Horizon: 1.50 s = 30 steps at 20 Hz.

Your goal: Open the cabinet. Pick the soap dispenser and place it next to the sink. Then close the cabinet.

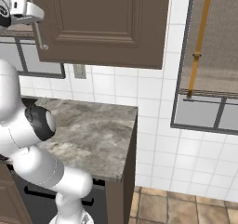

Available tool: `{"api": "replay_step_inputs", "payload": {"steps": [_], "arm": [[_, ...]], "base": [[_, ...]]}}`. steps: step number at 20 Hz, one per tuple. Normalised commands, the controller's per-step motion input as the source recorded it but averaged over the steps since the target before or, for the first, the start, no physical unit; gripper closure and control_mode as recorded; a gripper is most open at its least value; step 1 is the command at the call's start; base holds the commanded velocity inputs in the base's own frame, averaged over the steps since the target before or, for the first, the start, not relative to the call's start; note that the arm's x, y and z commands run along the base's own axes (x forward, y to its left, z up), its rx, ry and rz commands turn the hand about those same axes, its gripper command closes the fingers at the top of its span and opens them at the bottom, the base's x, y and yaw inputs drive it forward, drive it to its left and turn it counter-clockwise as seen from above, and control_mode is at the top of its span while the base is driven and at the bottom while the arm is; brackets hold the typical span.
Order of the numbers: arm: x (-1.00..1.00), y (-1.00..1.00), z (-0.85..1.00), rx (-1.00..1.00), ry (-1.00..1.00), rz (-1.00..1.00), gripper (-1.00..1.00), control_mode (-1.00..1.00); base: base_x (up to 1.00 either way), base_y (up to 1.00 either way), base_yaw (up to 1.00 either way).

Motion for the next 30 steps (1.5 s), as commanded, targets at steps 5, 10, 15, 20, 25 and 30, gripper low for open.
{"api": "replay_step_inputs", "payload": {"steps": [5, 10, 15, 20, 25, 30], "arm": [[0.07, -0.07, -0.56, 0.00, -0.49, 0.00, 1.00, -1.00], [0.27, -0.14, -0.54, 0.01, -0.31, 0.00, 1.00, -1.00], [0.14, -0.22, -0.36, 0.16, -0.11, 0.00, 1.00, -1.00], [-0.31, -0.08, -0.07, 0.27, 0.00, 0.05, 1.00, -1.00], [-0.52, 0.00, 0.02, 0.24, 0.00, 0.07, 1.00, -1.00], [-0.69, -0.06, 0.03, 0.13, 0.00, 0.09, 1.00, -1.00]], "base": [[0.00, 0.00, 0.00], [0.00, 0.00, 0.00], [0.00, 0.00, 0.00], [0.00, 0.00, 0.00], [0.00, 0.00, 0.00], [0.00, 0.00, 0.00]]}}
